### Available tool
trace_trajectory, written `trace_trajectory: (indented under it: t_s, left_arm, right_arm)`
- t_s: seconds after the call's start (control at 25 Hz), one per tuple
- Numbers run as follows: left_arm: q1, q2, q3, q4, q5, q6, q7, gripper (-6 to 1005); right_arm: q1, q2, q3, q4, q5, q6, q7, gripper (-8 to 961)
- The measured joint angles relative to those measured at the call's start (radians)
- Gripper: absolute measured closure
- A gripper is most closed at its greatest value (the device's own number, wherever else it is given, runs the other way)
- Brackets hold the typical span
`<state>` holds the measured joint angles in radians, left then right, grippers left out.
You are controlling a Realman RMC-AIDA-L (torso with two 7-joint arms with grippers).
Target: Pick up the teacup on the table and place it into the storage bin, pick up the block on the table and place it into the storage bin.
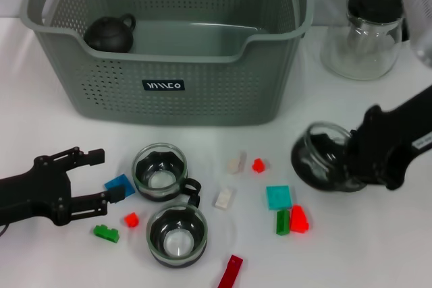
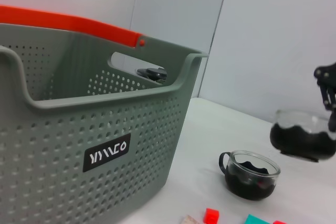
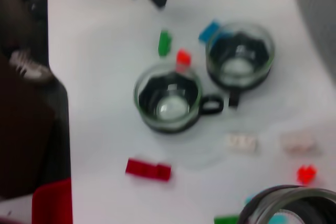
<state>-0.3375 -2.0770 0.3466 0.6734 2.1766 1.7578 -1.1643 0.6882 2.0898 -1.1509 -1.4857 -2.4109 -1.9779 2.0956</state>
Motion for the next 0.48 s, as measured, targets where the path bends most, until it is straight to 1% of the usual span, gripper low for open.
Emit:
trace_trajectory:
  t_s: [0.12, 0.24, 0.4, 0.48]
  left_arm:
    - [0.0, 0.0, 0.0, 0.0, 0.0, -0.005, 0.0, 143]
    - [0.0, 0.0, 0.0, 0.0, 0.0, -0.011, 0.0, 143]
    - [0.0, -0.001, 0.0, 0.0, 0.0, -0.015, 0.0, 143]
    - [-0.002, -0.001, 0.0, -0.001, 0.0, -0.019, 0.0, 143]
  right_arm:
    - [0.0, -0.006, 0.032, -0.012, 0.073, -0.006, -0.014, 895]
    - [0.012, -0.012, 0.092, -0.013, 0.156, -0.006, -0.026, 896]
    - [0.034, -0.012, 0.187, -0.013, 0.257, 0.024, -0.041, 896]
    - [0.037, -0.011, 0.205, -0.013, 0.291, 0.064, -0.051, 896]
